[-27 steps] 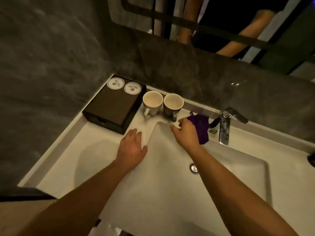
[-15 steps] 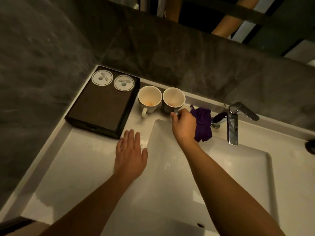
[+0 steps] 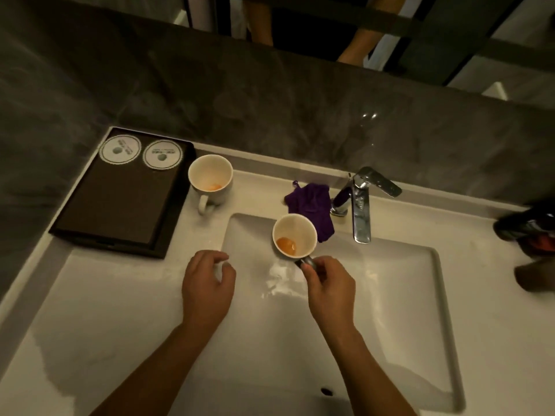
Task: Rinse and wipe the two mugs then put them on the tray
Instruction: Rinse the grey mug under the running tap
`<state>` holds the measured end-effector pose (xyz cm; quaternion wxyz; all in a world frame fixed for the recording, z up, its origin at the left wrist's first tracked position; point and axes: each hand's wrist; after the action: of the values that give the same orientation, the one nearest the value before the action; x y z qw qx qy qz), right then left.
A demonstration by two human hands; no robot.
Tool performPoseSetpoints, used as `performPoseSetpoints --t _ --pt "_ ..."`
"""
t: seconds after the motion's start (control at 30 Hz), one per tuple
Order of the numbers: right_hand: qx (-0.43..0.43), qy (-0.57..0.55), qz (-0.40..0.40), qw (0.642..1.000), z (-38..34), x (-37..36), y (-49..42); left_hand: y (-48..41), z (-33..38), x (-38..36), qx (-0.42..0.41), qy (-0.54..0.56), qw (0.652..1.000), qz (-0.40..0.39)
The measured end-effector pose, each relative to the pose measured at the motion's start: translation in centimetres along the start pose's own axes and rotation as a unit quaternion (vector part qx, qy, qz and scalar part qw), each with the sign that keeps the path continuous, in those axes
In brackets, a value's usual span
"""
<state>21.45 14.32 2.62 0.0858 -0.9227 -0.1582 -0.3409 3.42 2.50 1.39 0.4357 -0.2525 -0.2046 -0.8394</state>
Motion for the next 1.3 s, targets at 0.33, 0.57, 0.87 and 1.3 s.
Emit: performPoseSetpoints --t 0.33,0.57,0.87,1.3 --pt "0.014 0.072 -0.011 0.997 9.3 9.7 2.1 -0.9 19.9 -10.8 -0.132 0.010 0.968 -0.213" --pt "0.044 0.068 -0.007 0.997 10.9 11.8 -1.1 -1.4 24.4 -15.9 -0.152 -0.102 0.969 -0.167" --pt "0.043 0.061 -0.059 0.995 10.1 12.3 -3.2 -2.5 25.5 -16.0 -0.169 -0.146 0.968 -0.117" --pt "0.047 0.045 -0.079 0.995 10.6 12.0 -2.6 3.1 10.5 -12.0 0.024 0.142 0.906 -0.397"
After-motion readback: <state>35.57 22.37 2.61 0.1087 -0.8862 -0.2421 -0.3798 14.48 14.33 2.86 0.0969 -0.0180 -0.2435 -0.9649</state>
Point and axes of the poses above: each hand's wrist, its own y-axis away from the middle knuckle, its own x-axis out of the back of the hand, z = x × y, and after that the axes turned 8 degrees about x, right-handed
